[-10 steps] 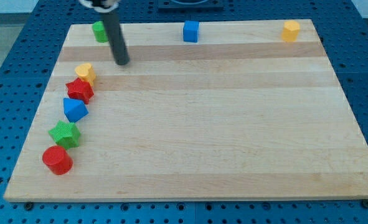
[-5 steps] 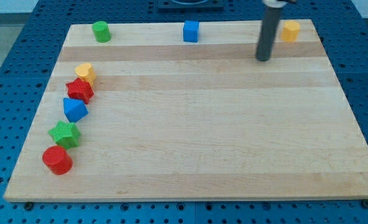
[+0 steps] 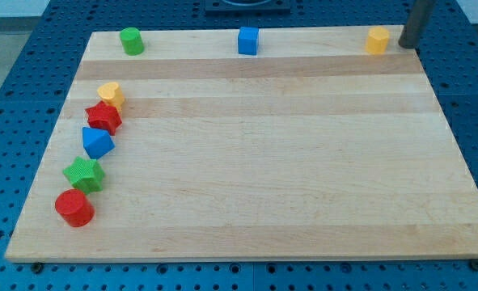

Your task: Move yellow hexagon closer to blue cube

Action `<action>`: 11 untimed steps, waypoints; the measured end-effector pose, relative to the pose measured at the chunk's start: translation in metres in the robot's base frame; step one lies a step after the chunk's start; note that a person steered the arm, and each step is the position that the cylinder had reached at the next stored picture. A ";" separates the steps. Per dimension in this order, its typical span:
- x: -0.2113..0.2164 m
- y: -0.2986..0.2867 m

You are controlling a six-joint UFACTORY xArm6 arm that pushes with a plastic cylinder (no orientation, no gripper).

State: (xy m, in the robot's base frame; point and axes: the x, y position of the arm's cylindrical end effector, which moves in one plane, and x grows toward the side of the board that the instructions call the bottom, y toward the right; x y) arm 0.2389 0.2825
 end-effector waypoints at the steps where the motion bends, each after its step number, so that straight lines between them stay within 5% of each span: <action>1: -0.007 -0.023; 4: 0.006 -0.119; 8: 0.079 -0.129; 11: 0.038 -0.118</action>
State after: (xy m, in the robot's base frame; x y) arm 0.2770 0.1646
